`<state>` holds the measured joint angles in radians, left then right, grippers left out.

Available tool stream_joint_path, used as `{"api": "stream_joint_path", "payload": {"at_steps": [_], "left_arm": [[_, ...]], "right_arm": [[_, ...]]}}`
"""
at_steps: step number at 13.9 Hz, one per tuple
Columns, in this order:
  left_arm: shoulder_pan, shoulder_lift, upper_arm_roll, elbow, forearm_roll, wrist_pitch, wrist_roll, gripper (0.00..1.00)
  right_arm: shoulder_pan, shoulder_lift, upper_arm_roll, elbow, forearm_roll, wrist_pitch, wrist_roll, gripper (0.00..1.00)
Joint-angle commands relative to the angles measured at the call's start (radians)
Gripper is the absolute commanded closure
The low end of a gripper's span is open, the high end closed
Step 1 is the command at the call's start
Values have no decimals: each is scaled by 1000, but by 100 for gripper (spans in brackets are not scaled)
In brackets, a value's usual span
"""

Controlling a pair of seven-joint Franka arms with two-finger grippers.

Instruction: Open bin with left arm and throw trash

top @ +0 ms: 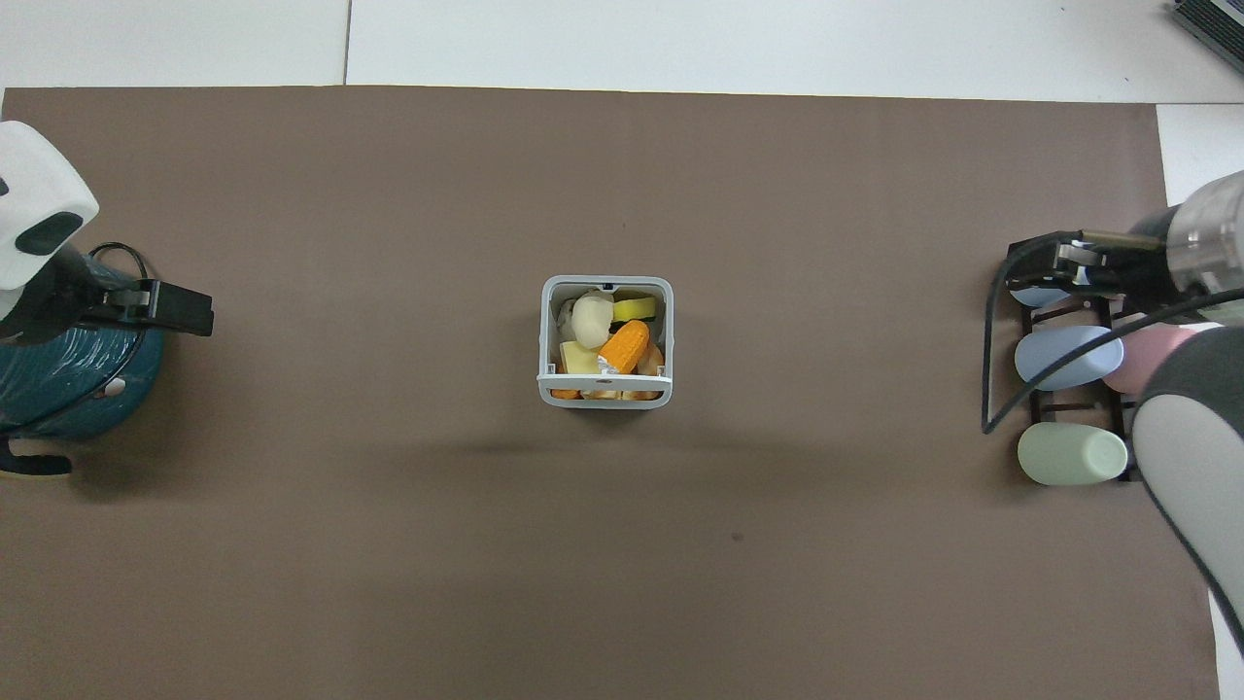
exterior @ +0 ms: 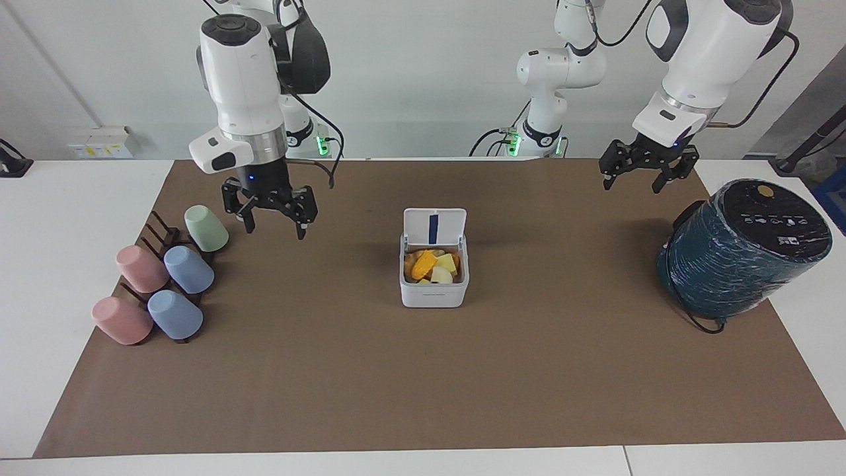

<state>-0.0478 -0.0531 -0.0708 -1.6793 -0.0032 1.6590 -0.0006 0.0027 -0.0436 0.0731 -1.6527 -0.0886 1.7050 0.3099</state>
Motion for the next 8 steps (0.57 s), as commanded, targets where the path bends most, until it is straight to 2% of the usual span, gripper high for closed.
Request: {"api": "stream_joint_path", "payload": {"at_steps": [1,5,8], "left_arm": [[6,-16,-4,-13,-1,22,13,0],[8,-17,-4,-13,-1,25,13,0],[9,-17,-4,-14,-1,27,13,0]], "right_arm": [[13,-51,-84,7,39,-83,-101,0],[-4,-56,-139,8,96,-124,-161,0],[5,-62,-141,-9,90,-114,-175,0]]}}
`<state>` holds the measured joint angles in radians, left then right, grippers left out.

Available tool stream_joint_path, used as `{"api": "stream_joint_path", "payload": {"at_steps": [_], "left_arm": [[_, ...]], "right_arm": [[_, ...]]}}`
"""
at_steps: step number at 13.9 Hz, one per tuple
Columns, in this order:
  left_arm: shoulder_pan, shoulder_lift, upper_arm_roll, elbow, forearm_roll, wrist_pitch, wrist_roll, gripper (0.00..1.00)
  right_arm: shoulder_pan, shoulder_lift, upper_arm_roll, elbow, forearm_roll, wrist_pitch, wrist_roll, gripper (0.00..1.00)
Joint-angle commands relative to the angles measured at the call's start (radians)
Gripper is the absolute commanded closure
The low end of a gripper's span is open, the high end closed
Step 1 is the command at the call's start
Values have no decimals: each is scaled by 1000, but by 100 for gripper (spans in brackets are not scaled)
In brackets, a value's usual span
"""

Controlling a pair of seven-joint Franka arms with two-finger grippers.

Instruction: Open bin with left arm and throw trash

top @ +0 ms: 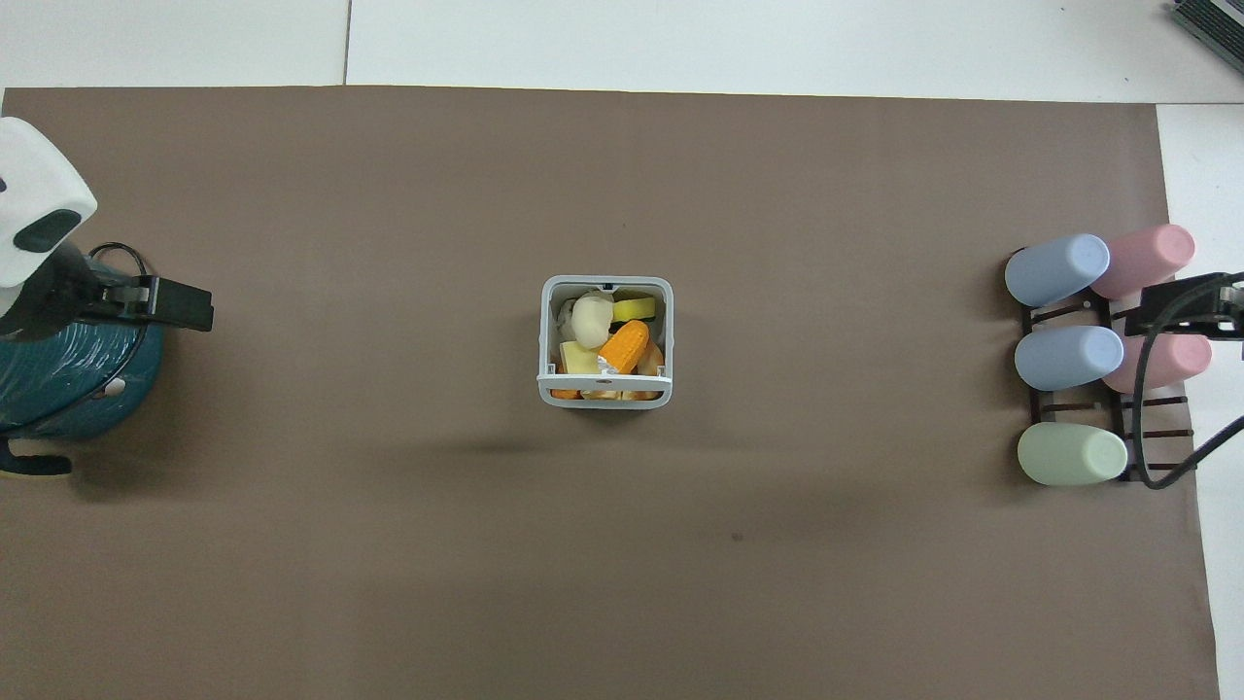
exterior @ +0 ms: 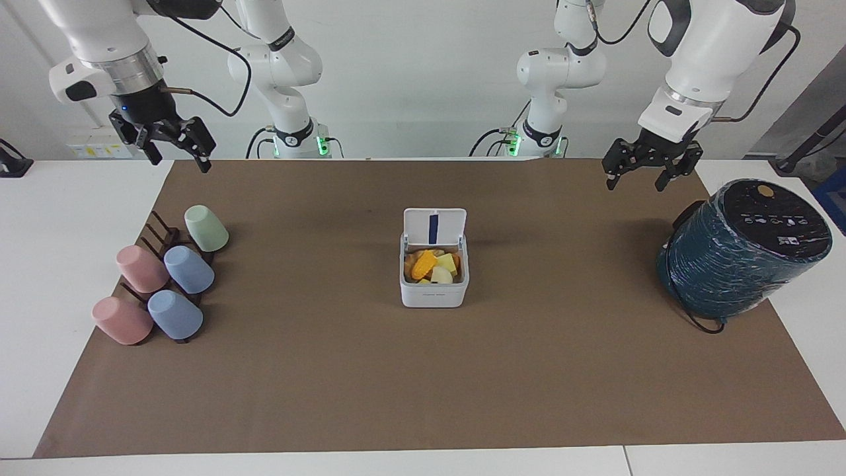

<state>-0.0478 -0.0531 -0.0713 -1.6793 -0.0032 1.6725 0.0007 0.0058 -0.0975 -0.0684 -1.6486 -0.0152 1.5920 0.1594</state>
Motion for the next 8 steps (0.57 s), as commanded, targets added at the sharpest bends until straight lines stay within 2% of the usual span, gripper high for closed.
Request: {"api": "stream_joint_path", "payload": {"at_steps": [1,8], "left_arm": [[9,-17,-4,-14,-1,13,13,0],[9,-17,-4,-14,0,9,53,0]], "right_arm": [[2,-10,4,-13,14,-3,-26,0],[6,-11,13,-10,-11,-52,-78,0]]}}
